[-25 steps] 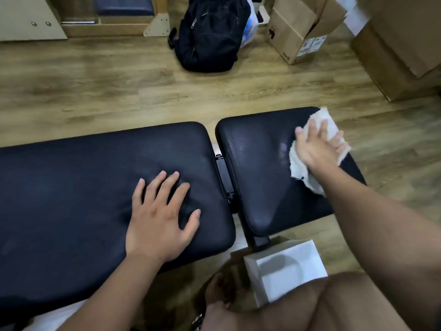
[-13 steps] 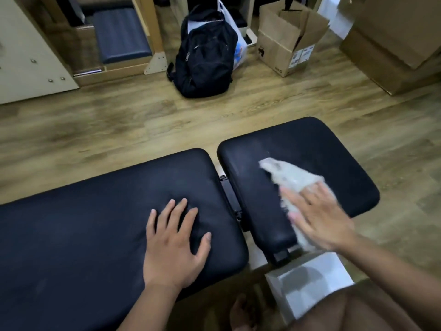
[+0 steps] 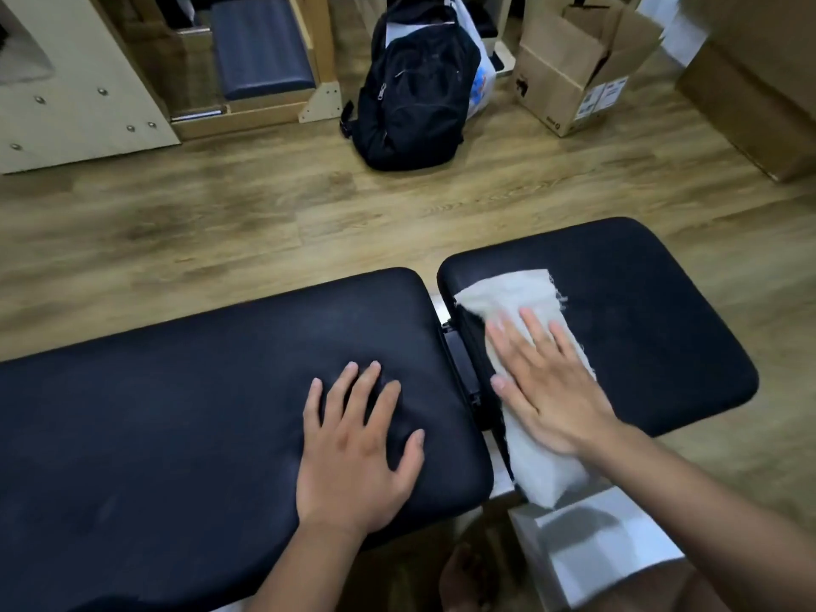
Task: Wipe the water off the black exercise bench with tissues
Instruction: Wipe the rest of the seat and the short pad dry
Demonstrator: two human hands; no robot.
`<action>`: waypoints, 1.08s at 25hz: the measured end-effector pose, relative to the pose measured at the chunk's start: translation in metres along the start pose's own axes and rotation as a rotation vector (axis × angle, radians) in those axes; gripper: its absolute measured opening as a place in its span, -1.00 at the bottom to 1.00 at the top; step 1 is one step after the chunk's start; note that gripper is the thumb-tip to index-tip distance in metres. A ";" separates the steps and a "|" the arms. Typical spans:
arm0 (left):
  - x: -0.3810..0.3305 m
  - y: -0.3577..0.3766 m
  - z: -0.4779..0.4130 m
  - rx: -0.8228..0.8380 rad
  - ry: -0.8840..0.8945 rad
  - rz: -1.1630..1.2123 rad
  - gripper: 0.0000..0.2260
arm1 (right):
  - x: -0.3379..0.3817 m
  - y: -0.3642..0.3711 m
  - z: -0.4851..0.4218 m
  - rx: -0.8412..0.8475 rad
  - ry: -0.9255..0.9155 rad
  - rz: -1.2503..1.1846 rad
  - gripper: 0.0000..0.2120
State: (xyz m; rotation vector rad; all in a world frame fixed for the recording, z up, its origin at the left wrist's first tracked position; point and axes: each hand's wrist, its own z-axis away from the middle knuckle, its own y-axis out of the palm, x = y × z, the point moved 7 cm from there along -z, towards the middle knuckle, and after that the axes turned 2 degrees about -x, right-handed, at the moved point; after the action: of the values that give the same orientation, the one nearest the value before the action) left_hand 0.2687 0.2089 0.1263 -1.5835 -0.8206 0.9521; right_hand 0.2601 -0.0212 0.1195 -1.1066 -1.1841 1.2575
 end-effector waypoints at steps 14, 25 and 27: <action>-0.001 0.001 0.000 0.013 -0.002 -0.028 -0.48 | -0.001 -0.004 -0.036 0.015 -0.031 0.037 -0.45; -0.001 -0.001 0.002 -0.027 -0.005 -0.010 -0.47 | 0.020 0.001 0.061 0.017 -0.099 0.010 -0.47; -0.002 0.000 0.000 -0.035 0.005 0.006 -0.47 | 0.016 -0.002 0.019 0.025 -0.083 0.040 -0.45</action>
State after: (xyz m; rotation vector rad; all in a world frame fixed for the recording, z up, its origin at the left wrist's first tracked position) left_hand 0.2676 0.2071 0.1270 -1.6183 -0.8333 0.9424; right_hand 0.2405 -0.0064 0.1240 -1.0733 -1.2099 1.3563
